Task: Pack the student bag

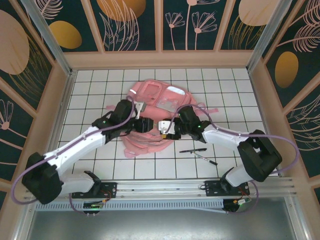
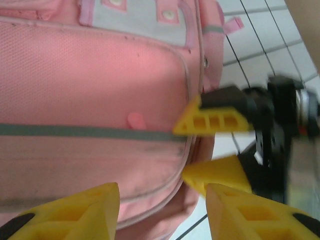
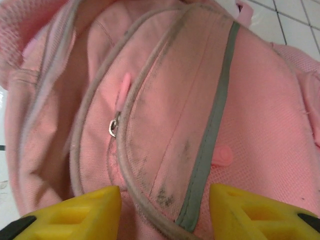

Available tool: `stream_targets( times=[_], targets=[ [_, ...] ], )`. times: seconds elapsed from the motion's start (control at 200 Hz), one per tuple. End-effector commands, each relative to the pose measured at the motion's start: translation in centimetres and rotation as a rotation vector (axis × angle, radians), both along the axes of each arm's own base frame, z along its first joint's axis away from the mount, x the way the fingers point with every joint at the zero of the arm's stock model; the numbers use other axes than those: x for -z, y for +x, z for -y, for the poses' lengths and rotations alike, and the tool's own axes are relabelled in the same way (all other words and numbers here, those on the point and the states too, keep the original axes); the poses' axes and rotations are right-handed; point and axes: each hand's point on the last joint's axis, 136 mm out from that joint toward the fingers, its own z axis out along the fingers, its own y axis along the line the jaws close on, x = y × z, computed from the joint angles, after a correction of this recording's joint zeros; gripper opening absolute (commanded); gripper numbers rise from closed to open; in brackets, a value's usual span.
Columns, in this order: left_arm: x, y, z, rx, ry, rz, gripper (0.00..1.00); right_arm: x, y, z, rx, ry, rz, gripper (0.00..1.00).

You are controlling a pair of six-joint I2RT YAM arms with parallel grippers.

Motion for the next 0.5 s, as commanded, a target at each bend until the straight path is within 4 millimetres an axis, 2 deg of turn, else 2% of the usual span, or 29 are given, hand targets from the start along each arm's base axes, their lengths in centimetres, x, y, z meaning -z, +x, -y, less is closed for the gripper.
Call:
stream_targets(
  times=[0.0, 0.05, 0.115, 0.215, 0.29, 0.385, 0.495],
  targets=[
    [-2.3, -1.2, 0.7, 0.197, -0.033, 0.256, 0.49, 0.0, 1.3, -0.8, 0.023, -0.013, 0.078, 0.48],
    [-2.6, -1.7, 0.4, 0.232, -0.033, 0.335, 0.52, 0.3, 1.6, -0.8, 0.033, -0.03, 0.131, 0.46],
    [-2.6, -2.2, 0.1, 0.288, -0.004, 0.438, 0.52, 0.3, 1.7, -0.9, 0.035, -0.031, 0.18, 0.4],
    [-1.8, -3.7, 0.0, 0.453, 0.062, 0.582, 0.52, -2.0, 1.7, -1.6, 0.042, 0.067, 0.223, 0.17],
    [-1.3, -4.4, 0.1, 0.562, 0.123, 0.669, 0.54, -3.9, 1.1, -2.0, 0.018, 0.138, 0.204, 0.06],
    [-0.6, -3.6, -0.4, 0.599, 0.23, 0.742, 0.55, -5.4, 0.5, -2.3, -0.014, 0.188, 0.171, 0.02],
    [1.5, -2.5, -1.2, 0.626, 0.365, 0.765, 0.53, -5.7, 0.4, -2.3, -0.03, 0.203, 0.124, 0.0]
  ],
)
